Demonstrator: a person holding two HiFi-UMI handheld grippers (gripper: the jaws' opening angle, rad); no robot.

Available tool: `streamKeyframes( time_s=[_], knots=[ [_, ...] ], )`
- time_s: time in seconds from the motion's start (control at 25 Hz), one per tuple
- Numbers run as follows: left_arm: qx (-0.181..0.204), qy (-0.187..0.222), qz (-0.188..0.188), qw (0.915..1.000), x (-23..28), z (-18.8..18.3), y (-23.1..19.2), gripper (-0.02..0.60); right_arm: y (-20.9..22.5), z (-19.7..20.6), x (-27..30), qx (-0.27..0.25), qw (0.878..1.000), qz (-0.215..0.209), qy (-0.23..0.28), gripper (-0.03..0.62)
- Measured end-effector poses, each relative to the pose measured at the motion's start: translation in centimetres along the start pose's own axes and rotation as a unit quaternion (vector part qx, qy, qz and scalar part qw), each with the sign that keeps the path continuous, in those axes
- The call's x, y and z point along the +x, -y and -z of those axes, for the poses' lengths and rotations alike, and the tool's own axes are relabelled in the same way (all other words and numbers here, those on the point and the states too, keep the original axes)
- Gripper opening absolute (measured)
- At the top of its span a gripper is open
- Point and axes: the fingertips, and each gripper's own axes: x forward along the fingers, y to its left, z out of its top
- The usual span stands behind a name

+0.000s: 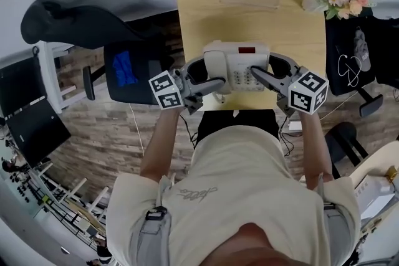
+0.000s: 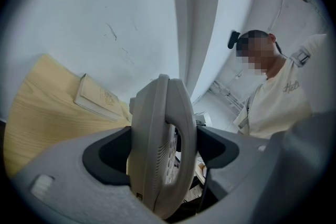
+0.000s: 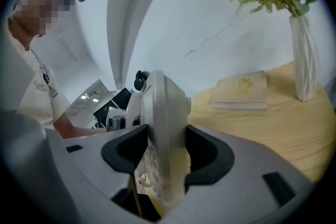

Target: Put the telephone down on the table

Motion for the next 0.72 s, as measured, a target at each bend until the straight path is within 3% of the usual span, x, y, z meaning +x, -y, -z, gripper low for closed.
streamKeyframes(
  time_s=[0.72],
  knots=[
    [-0.081,-0.007,-0.030,0.9963,2.6,2.2,-9.2,0.385,8.9,2.6,3.9,0.068,0.997,-0.015,-0.032,0.212]
  ],
)
